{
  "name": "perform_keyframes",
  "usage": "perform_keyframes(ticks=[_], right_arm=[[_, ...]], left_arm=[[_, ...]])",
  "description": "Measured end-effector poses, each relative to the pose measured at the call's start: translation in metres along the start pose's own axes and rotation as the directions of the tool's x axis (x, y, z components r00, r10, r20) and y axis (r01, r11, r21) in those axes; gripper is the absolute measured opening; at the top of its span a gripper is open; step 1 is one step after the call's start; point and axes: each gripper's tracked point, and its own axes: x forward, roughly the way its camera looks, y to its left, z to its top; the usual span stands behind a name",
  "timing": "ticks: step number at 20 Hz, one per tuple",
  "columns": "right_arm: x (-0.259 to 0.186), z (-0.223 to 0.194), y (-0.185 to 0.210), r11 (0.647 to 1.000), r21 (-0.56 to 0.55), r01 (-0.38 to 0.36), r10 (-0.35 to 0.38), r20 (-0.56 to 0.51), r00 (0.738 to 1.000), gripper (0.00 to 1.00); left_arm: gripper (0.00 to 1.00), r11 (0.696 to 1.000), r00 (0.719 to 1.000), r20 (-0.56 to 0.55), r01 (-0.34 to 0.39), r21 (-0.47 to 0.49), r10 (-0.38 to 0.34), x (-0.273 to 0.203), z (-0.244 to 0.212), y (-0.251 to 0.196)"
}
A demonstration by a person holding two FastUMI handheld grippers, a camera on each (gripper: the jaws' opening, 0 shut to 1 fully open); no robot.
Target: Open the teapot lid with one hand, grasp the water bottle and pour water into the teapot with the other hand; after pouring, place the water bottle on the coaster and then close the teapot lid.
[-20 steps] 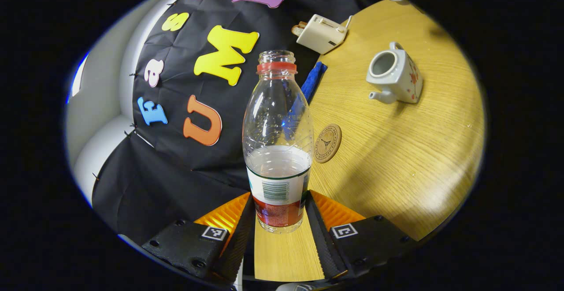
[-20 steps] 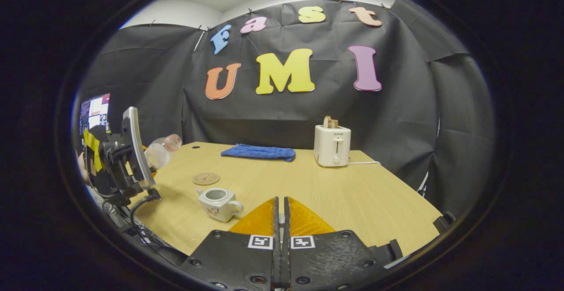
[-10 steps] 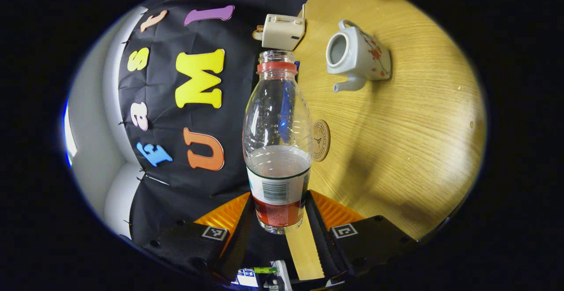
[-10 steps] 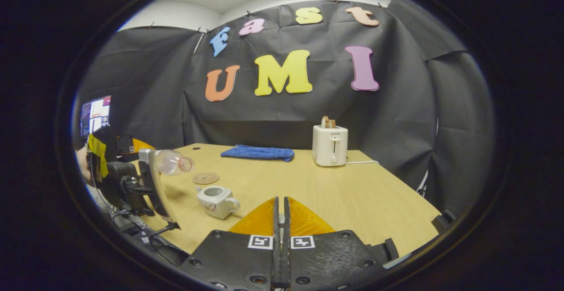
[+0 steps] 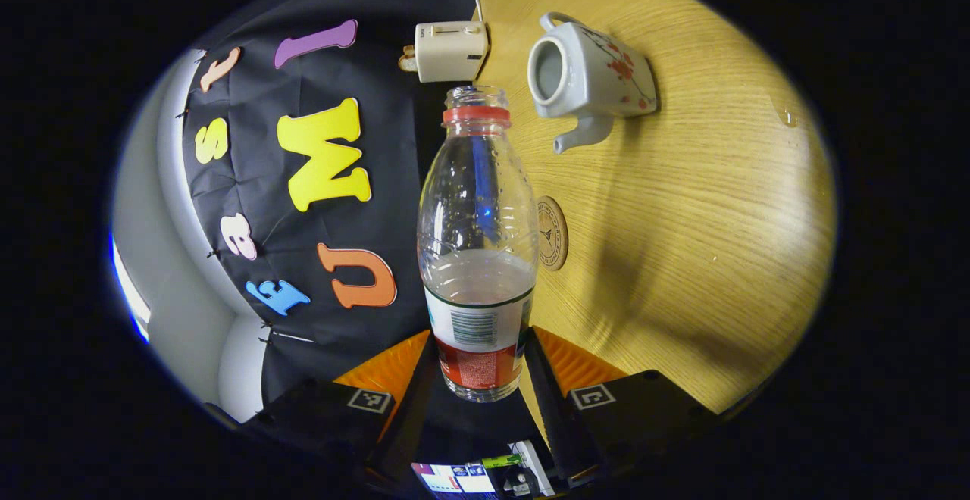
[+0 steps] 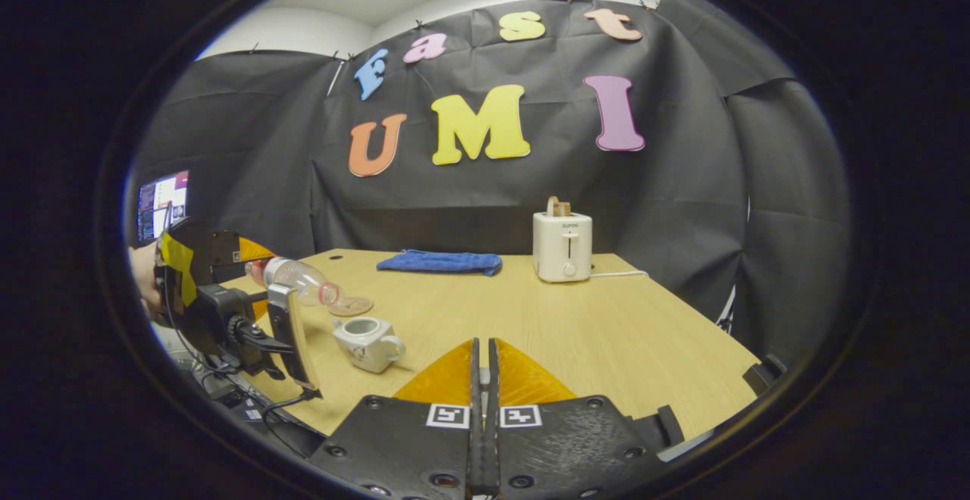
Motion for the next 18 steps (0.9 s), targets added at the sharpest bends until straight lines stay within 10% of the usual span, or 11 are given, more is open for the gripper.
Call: perform_keyframes(ticks=[18], right_arm=[[-0.005,-0.002,-0.008,1.0,0.017,0.006,-0.006,0.005,1.0,0.0]], left_arm=[[0.7,0.977,0.999,-0.005,-0.046,0.21,0.049,0.003,0.01,0.021]])
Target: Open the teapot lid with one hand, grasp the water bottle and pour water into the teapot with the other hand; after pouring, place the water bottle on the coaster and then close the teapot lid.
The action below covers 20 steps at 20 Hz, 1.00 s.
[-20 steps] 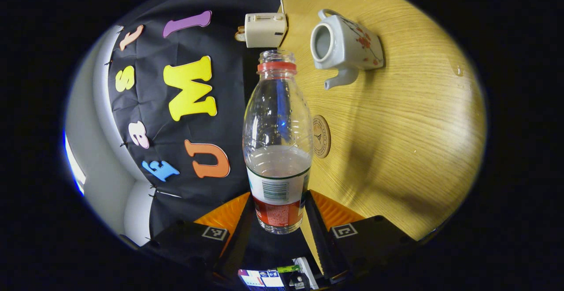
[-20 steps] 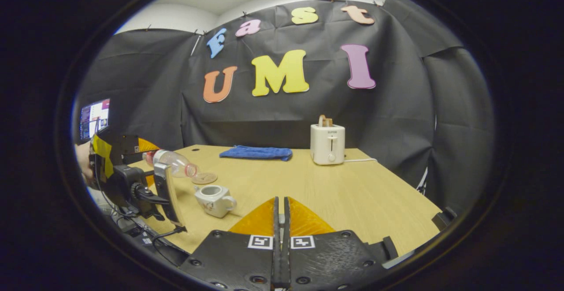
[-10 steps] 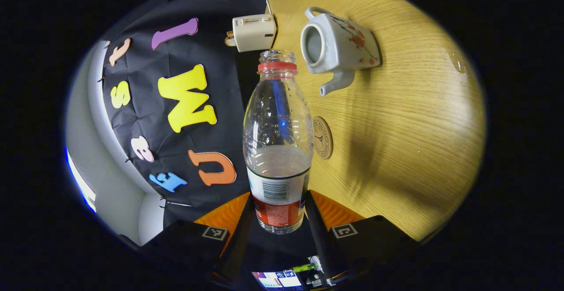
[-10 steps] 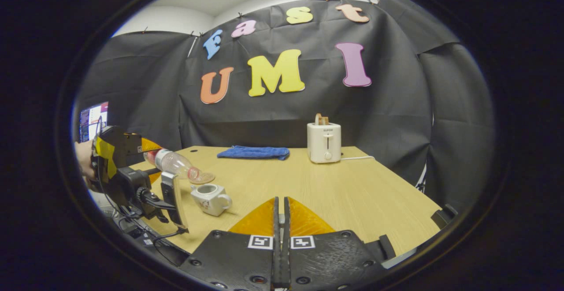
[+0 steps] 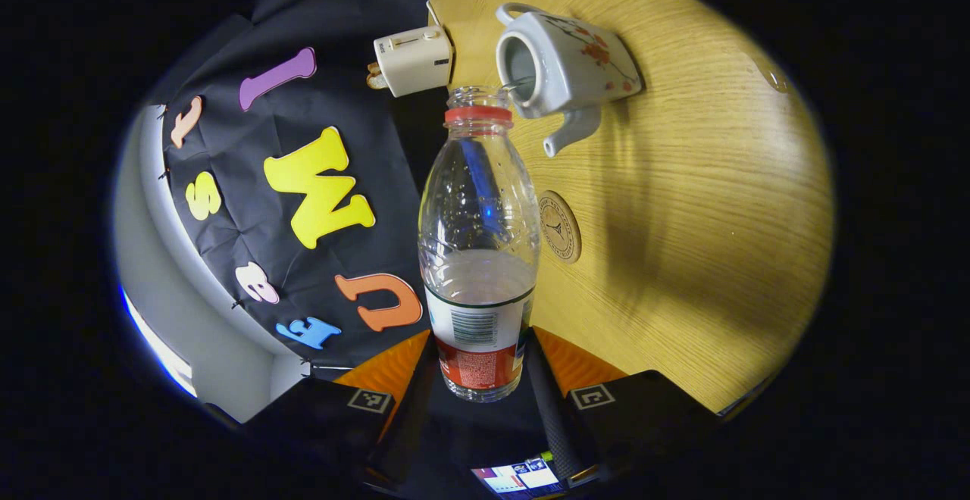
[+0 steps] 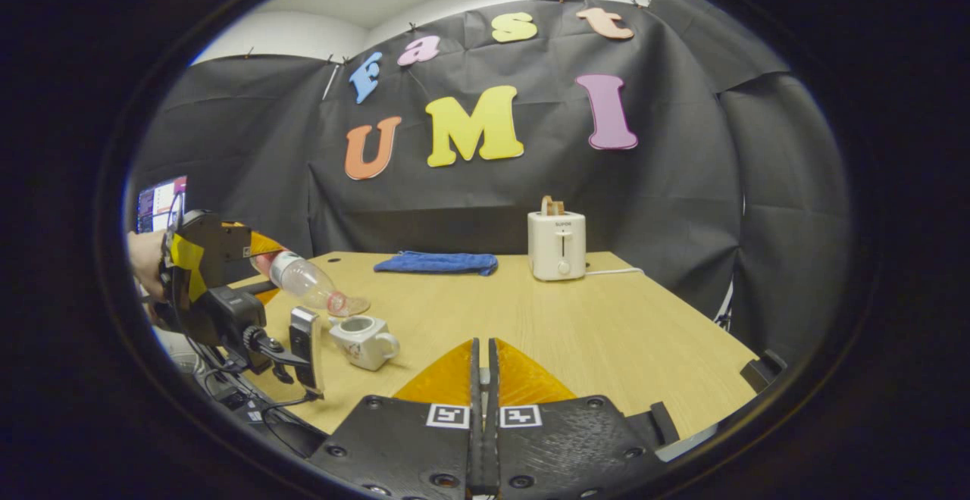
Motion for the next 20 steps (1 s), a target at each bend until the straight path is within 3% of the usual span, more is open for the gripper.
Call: perform_keyframes(ticks=[2,3,20], right_arm=[[-0.001,-0.002,0.0,1.0,0.003,0.0,0.0,-0.001,1.0,0.0],[-0.001,-0.002,0.0,1.0,0.003,0.0,0.0,-0.001,1.0,0.0],[-0.002,-0.001,0.001,1.0,0.018,-0.017,0.017,0.004,1.0,0.0]], left_arm=[[0.75,1.0,1.0,0.001,-0.01,0.016,0.01,-0.002,0.002,0.003],[0.7,1.0,1.0,-0.001,-0.012,0.026,0.012,-0.002,0.003,0.005],[0.7,0.979,0.999,-0.011,-0.032,0.201,0.034,0.001,0.006,0.035]])
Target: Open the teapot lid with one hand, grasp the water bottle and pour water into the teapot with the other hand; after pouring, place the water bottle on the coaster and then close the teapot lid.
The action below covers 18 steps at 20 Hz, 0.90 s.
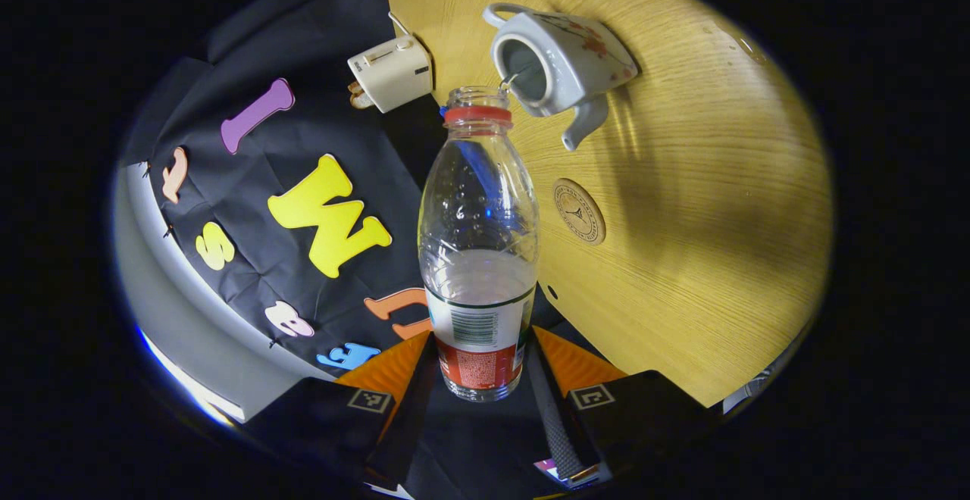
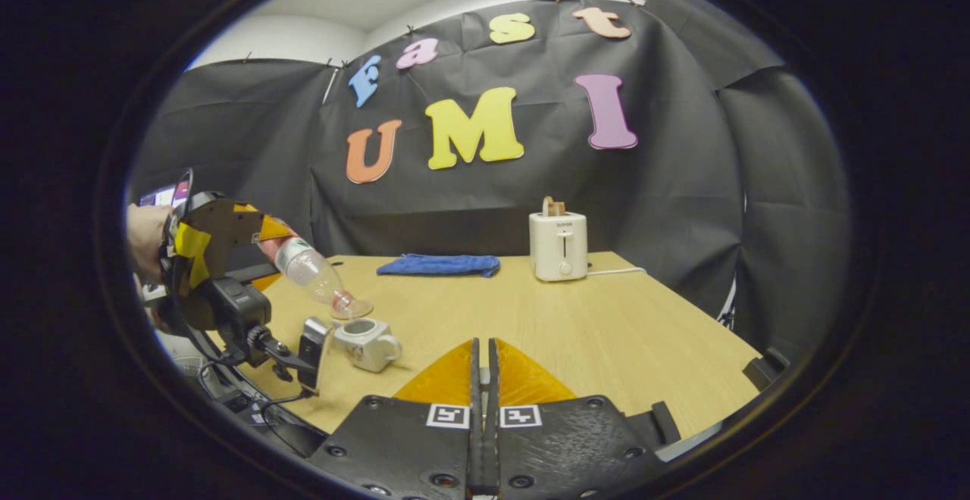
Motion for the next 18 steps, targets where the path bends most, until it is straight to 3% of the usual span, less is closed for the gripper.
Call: perform_keyframes(ticks=[2,3,18], right_arm=[[-0.001,-0.001,-0.001,1.0,0.004,-0.001,0.001,-0.001,1.0,0.0],[-0.001,-0.002,-0.002,1.0,0.006,-0.001,0.001,-0.001,1.0,0.0],[-0.007,-0.005,-0.01,1.0,0.022,0.001,-0.001,0.002,1.0,0.0]], left_arm=[[0.66,1.0,1.0,-0.004,-0.006,0.021,0.006,-0.003,0.001,0.001],[0.7,0.999,1.0,-0.007,-0.012,0.032,0.013,-0.004,0.002,0.002],[0.7,0.992,0.999,-0.02,-0.031,0.122,0.034,-0.003,-0.004,0.018]])
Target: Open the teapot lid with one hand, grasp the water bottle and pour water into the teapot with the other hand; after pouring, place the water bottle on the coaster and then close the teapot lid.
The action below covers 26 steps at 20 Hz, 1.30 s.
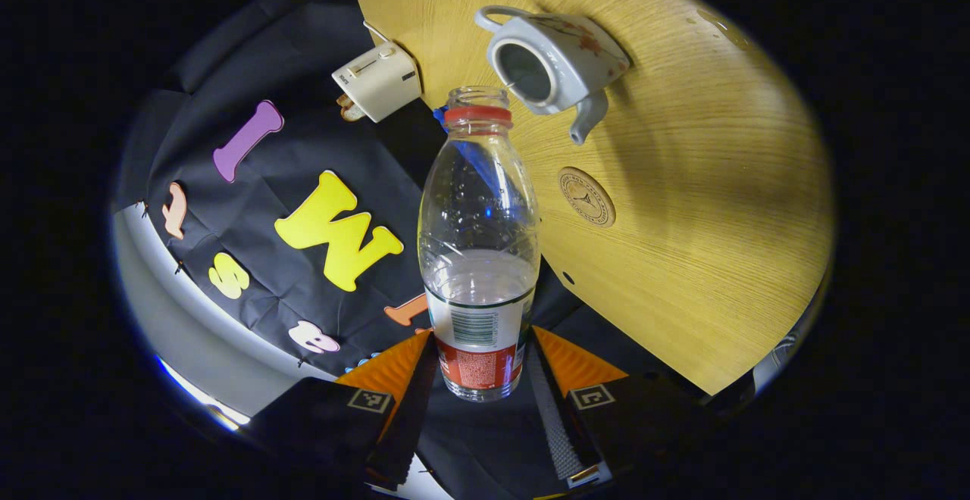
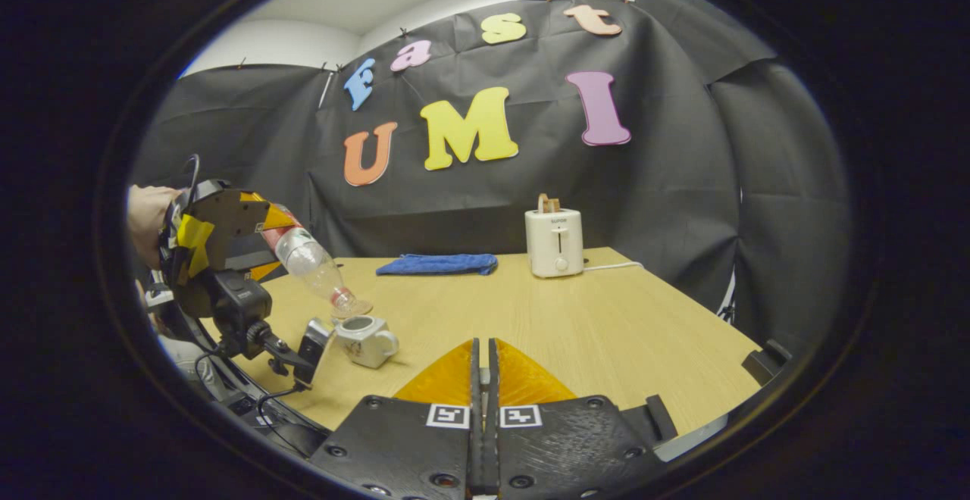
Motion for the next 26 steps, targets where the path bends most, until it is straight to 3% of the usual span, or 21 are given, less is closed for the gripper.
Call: perform_keyframes(ticks=[1,2,4,6,11,14,17,19,22,26], right_arm=[[0.0,-0.001,0.0,1.0,0.001,0.0,0.0,0.0,1.0,0.0],[0.0,-0.001,-0.001,1.0,0.001,0.001,-0.001,-0.001,1.0,0.0],[0.0,-0.001,0.0,1.0,0.001,0.002,-0.002,-0.002,1.0,0.01],[0.001,-0.001,0.0,1.0,0.0,0.003,-0.003,-0.004,1.0,0.01],[0.002,0.002,0.001,1.0,-0.006,0.011,-0.011,-0.001,1.0,0.0],[0.002,0.007,0.005,1.0,-0.011,0.008,-0.008,0.001,1.0,0.0],[0.003,0.013,0.011,1.0,-0.019,0.006,-0.006,0.007,1.0,0.0],[0.003,0.015,0.016,1.0,-0.026,0.003,-0.003,0.008,1.0,0.0],[0.004,0.016,0.026,1.0,-0.025,-0.014,0.014,-0.001,1.0,0.0],[0.002,0.024,0.04,0.998,-0.049,-0.025,0.025,0.005,1.0,0.0]], left_arm=[[0.75,1.0,1.0,0.0,-0.001,0.0,0.001,0.001,0.0,0.001],[0.7,1.0,1.0,0.003,0.0,-0.001,0.0,0.0,0.001,0.001],[0.75,1.0,1.0,0.006,0.004,-0.014,-0.004,0.001,0.001,-0.002],[0.7,0.999,1.0,0.013,0.01,-0.035,-0.01,0.003,0.005,-0.006],[0.7,0.987,0.998,0.056,0.029,-0.16,-0.02,0.008,0.011,-0.02],[0.7,0.945,0.996,0.087,0.047,-0.323,-0.02,0.014,0.01,-0.027],[0.7,0.874,0.993,0.115,0.077,-0.48,-0.024,0.01,0.01,-0.042],[0.7,0.775,0.988,0.149,0.128,-0.619,-0.043,0.005,0.011,-0.055],[0.7,0.542,0.975,0.204,0.216,-0.812,-0.082,-0.003,0.017,-0.074],[0.74,0.238,0.961,0.262,0.276,-0.931,-0.088,-0.018,0.023,-0.084]])
